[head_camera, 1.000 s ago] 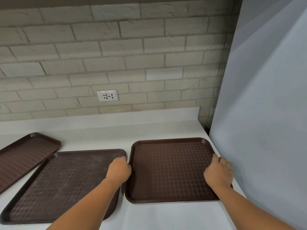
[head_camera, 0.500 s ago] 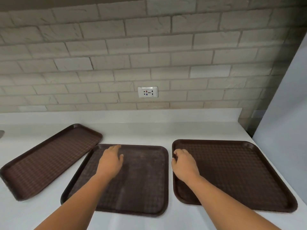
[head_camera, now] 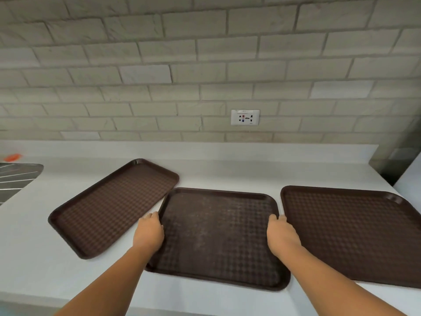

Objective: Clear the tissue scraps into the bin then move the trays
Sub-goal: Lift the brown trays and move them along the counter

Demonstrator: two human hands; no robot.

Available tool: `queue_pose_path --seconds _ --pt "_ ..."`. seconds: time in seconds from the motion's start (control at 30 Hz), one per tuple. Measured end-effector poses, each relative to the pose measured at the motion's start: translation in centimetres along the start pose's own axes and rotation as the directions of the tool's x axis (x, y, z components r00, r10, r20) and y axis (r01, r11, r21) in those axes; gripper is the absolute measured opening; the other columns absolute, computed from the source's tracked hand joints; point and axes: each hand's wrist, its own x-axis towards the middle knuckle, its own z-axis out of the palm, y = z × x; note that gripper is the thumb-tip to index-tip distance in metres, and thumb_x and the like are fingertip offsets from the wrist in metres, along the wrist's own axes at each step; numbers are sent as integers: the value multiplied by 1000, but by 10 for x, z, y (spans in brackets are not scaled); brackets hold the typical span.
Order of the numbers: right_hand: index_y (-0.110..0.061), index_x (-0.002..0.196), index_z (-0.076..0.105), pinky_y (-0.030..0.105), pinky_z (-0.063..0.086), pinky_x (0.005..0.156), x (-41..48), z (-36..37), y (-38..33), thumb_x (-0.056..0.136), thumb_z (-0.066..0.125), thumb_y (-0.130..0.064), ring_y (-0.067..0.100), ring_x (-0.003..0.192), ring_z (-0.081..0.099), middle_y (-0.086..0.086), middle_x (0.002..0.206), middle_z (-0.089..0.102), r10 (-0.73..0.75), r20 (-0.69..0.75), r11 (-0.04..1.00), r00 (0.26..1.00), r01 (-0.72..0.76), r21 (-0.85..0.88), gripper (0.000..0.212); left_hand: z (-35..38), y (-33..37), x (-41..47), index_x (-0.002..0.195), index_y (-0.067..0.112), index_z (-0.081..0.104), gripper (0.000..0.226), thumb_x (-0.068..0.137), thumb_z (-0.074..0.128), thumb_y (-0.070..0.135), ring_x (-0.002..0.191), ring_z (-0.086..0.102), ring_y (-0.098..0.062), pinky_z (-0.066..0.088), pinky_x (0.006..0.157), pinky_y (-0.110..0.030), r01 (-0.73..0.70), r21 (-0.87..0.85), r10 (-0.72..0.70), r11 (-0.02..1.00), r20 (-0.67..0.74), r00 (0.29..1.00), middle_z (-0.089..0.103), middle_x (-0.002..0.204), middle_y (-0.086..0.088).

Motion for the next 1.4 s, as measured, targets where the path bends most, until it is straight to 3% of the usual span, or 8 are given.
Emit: queue_pose_path --seconds 0.13,0.33,0.5,0.63,0.8,1.07,1.27,1.4 --pt "-9 150 19 37 48 96 -3 1 -8 82 61 0 31 117 53 17 142 30 104 82 994 991 -105 14 81 6 -5 1 115 12 50 20 94 48 13 98 58 -24 49 82 -33 19 10 -20 1000 38 999 59 109 -9" --pt "-10 141 34 34 51 87 -6 0 -9 88 51 -1 26 100 60 14 132 35 156 -1 979 988 -155 131 56 8 -13 5 113 10 54 21 95 42 7 81 57 -20 52 78 -34 69 -114 -69 991 -2 998 51 112 -11" --pt "-12 137 40 40 52 83 0 -16 3 91 43 -1 31 91 61 9 120 44 128 -221 930 967 -40 366 48 -10 -4 12 140 8 44 40 101 41 14 102 58 -28 47 93 -39 40 -316 -73 948 -93 993 47 132 -15" --pt "-6 139 48 36 46 98 3 -38 19 94 53 -7 31 112 59 15 126 59 189 -358 761 914 94 642 45 -31 18 20 138 9 47 38 101 44 15 109 56 -30 45 96 -43 4 -440 -87 898 -168 982 49 130 -14" --pt "-15 103 69 22 45 68 -2 -71 50 96 57 -14 22 87 66 -3 86 68 208 -428 594 880 234 770 14 -47 52 22 126 12 55 28 101 44 20 101 58 -25 50 90 -42 -30 -536 -126 844 -251 960 57 120 -9" --pt "-30 150 34 35 30 115 -2 -102 128 103 44 -28 7 132 41 -15 145 45 132 -349 388 928 276 879 48 -61 146 -8 128 10 56 29 101 45 15 110 59 -27 43 94 -36 -142 -667 -121 731 -332 935 63 119 -7" --pt "-22 113 60 29 50 84 -13 -118 213 98 47 -17 17 99 62 -6 106 65 344 -392 454 853 215 865 20 -40 221 -33 117 18 62 23 98 50 16 90 57 -20 42 81 -34 -178 -670 -19 721 -275 961 64 98 4" --pt "-13 92 60 29 41 68 -19 -120 269 91 57 -14 25 83 61 0 82 62 460 -393 489 796 143 861 3 -10 253 -49 125 32 60 36 95 51 16 90 66 -21 52 81 -38 -203 -676 117 709 -171 978 70 98 8"
